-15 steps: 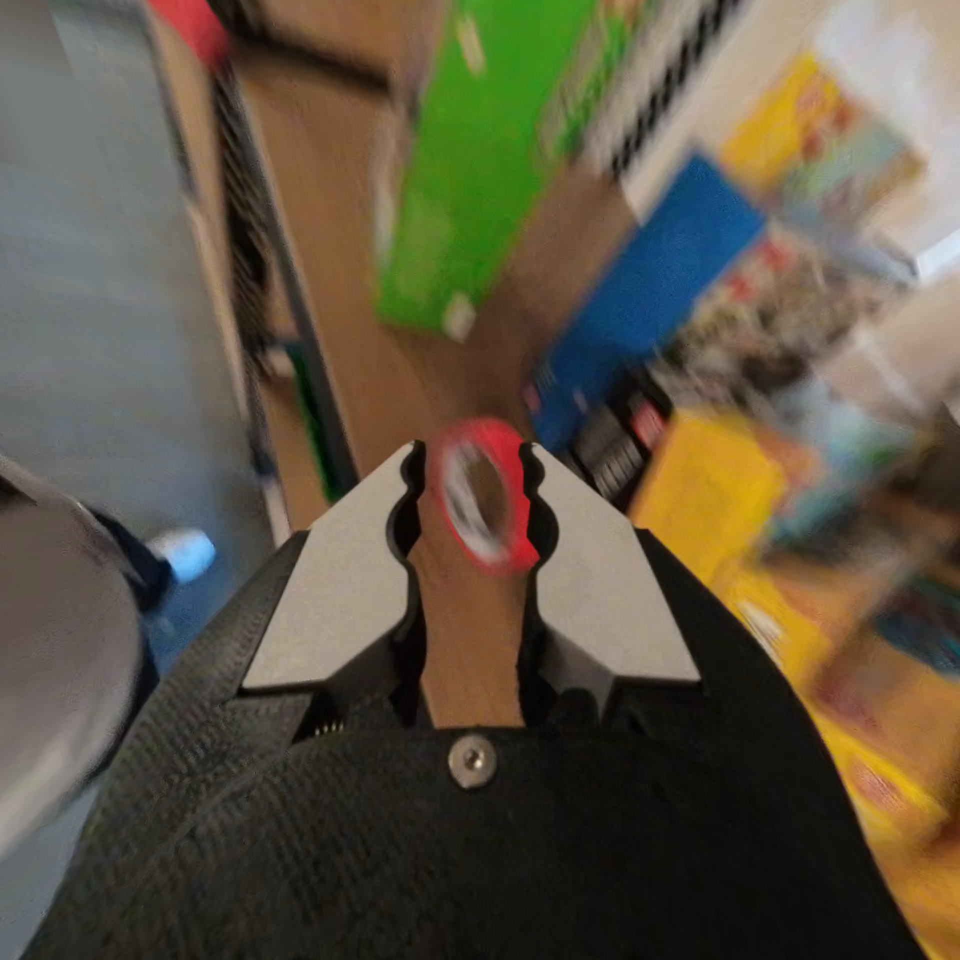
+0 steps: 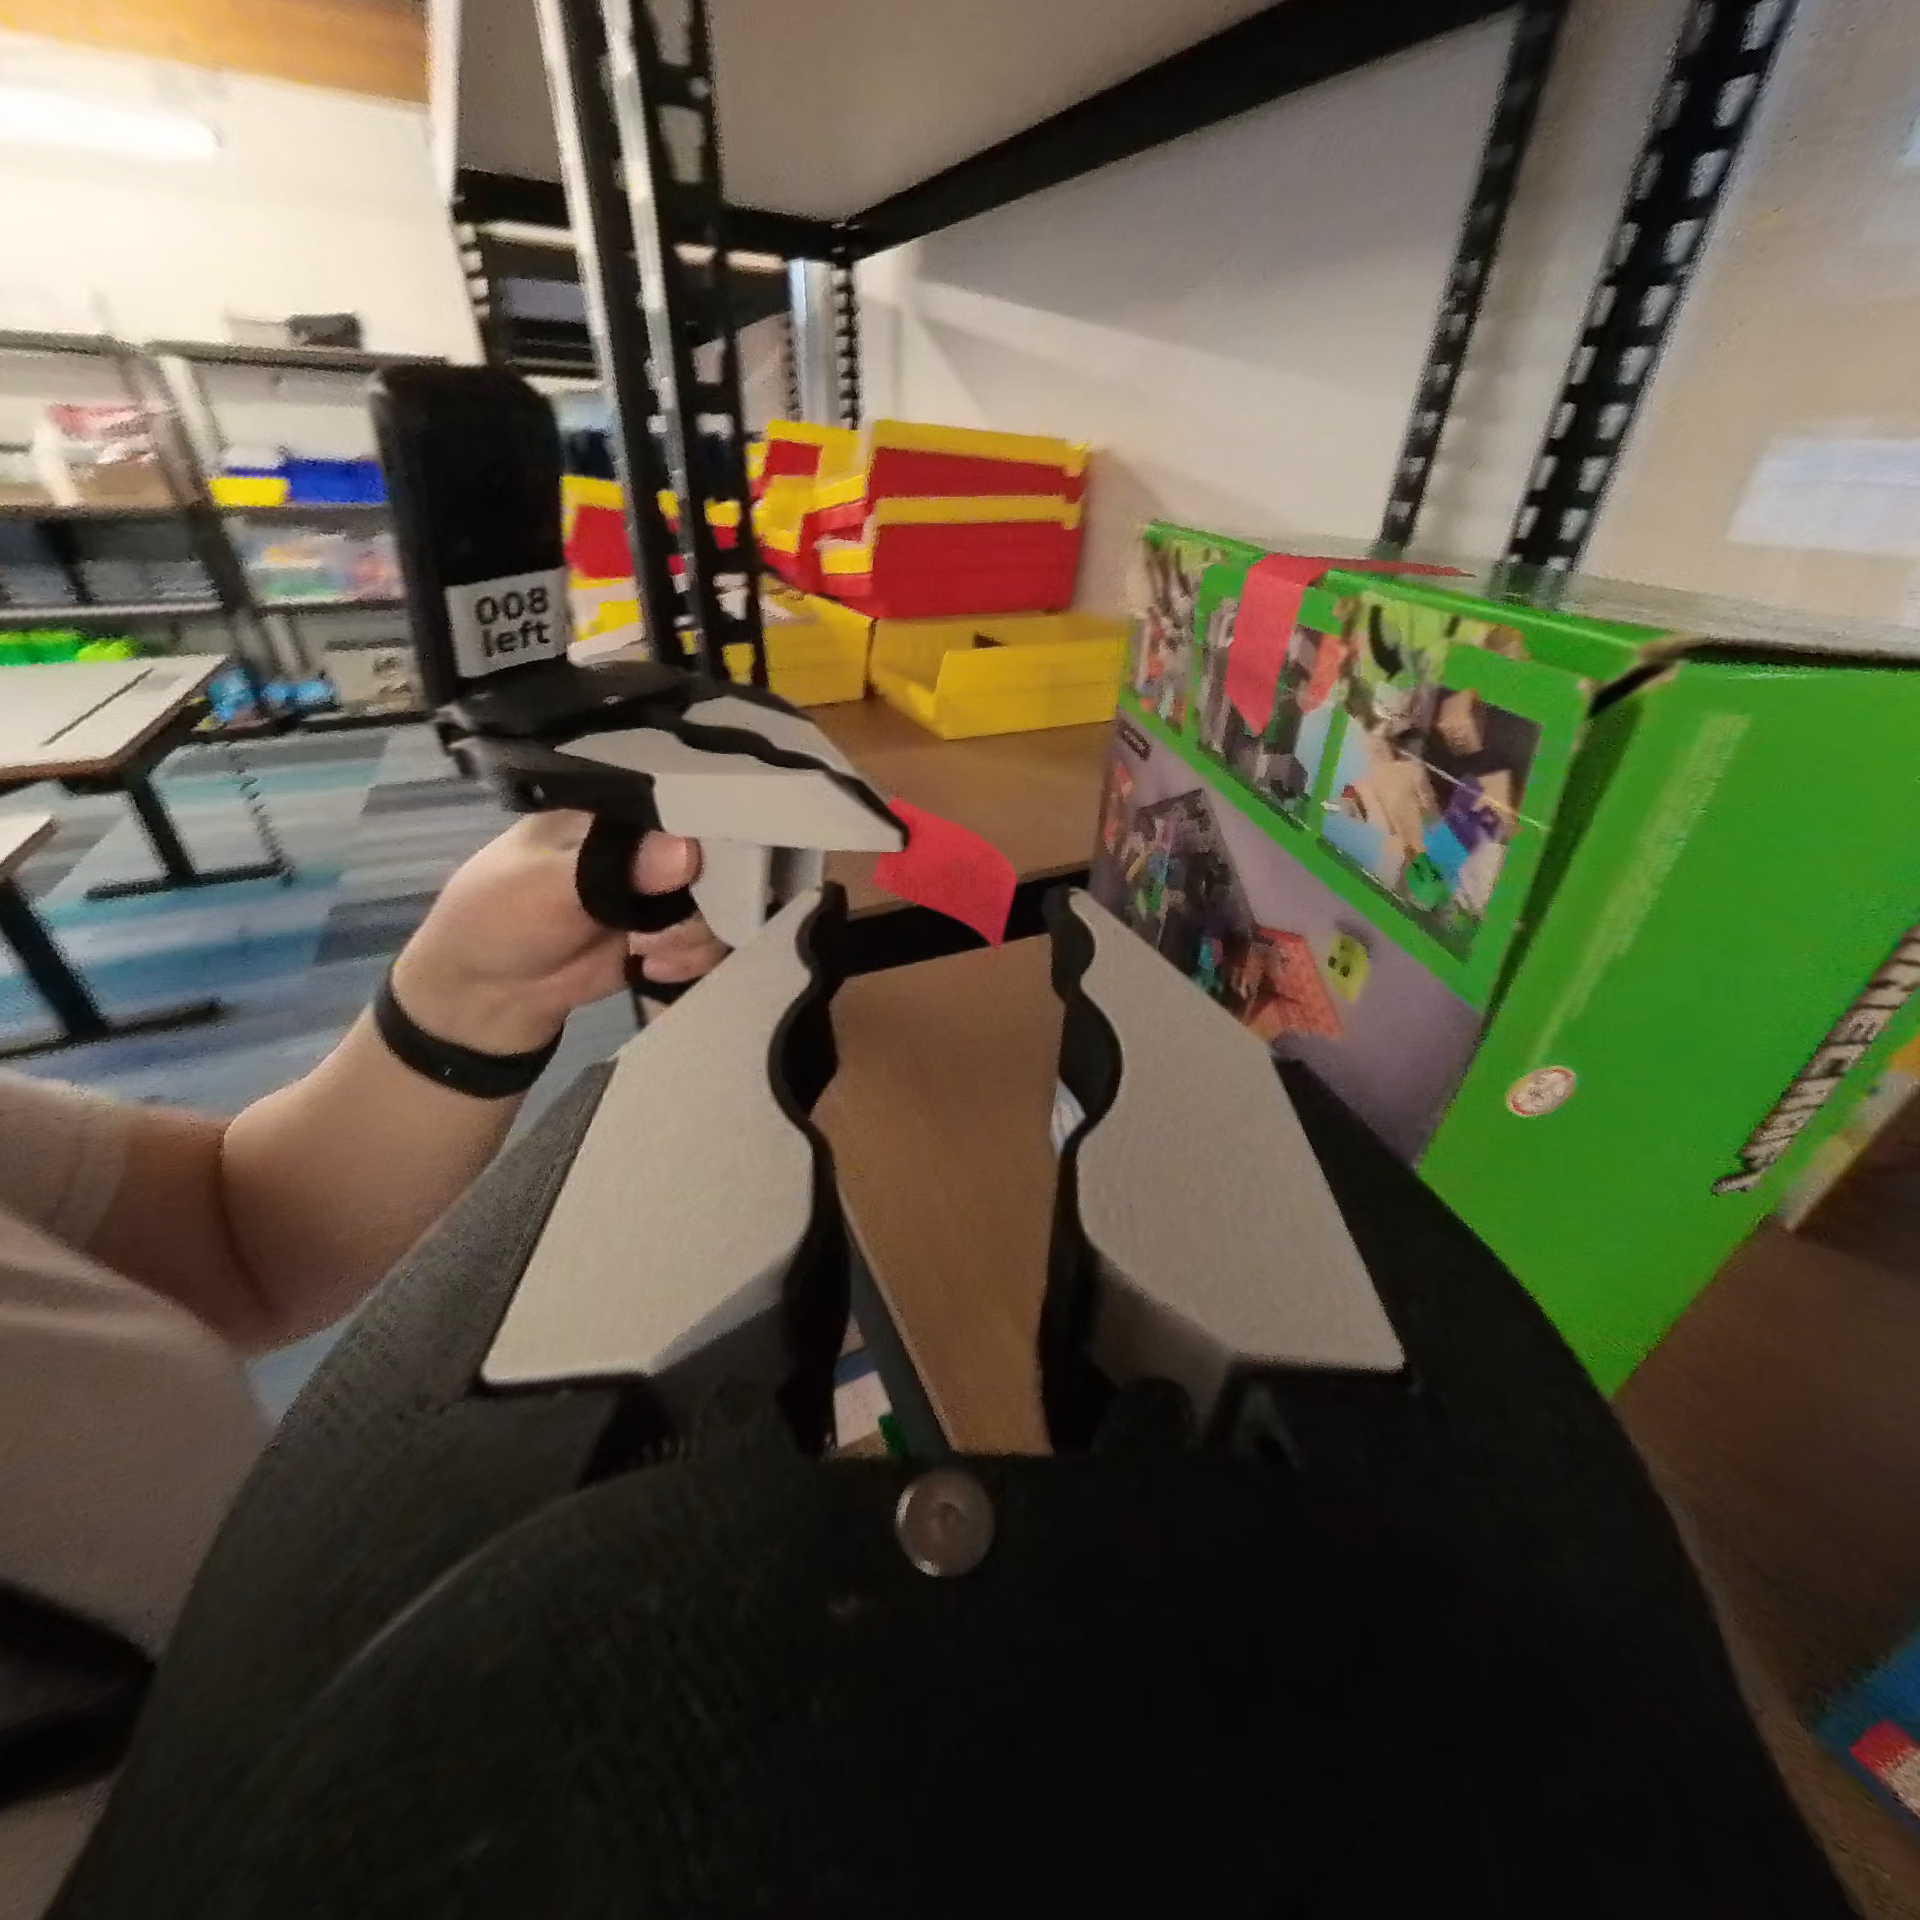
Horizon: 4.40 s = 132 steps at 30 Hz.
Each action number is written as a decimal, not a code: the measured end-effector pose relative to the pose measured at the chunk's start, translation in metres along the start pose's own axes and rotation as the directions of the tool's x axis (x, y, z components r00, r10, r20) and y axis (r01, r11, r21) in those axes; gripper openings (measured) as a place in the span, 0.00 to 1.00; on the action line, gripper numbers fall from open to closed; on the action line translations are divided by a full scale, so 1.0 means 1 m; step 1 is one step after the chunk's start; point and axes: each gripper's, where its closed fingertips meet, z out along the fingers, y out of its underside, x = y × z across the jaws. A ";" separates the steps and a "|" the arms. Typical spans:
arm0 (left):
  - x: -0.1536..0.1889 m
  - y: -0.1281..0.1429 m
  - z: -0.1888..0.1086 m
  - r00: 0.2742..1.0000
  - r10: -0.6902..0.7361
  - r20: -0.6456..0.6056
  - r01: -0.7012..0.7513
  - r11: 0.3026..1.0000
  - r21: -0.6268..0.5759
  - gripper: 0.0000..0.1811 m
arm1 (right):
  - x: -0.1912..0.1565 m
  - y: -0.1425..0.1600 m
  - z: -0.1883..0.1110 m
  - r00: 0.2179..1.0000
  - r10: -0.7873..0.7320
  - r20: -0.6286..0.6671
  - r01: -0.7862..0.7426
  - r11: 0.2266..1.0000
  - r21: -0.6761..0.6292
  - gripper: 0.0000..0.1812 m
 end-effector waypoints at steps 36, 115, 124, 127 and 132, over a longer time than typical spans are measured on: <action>-0.027 -0.004 0.003 0.968 0.229 0.098 -0.222 0.972 -0.077 0.04 | 0.009 0.011 0.038 0.983 0.129 -0.134 -0.135 0.990 -0.036 0.00; -0.052 -0.005 0.015 0.989 0.039 0.144 -0.041 0.999 0.011 0.00 | 0.037 0.007 0.053 0.942 0.334 0.037 -0.336 0.928 0.162 0.00; -0.077 -0.014 0.028 0.946 0.179 0.272 -0.177 0.984 -0.030 0.00 | 0.048 -0.003 0.066 0.959 0.169 -0.226 -0.127 0.974 0.189 0.00; -0.081 -0.017 0.031 0.928 0.221 0.301 -0.215 0.975 -0.054 0.00 | 0.049 -0.004 0.069 0.954 0.121 -0.274 -0.077 0.983 0.167 0.00; -0.084 -0.018 0.032 0.915 0.246 0.320 -0.234 0.969 -0.075 0.00 | 0.053 -0.004 0.070 0.950 0.145 -0.278 -0.097 0.979 0.181 0.00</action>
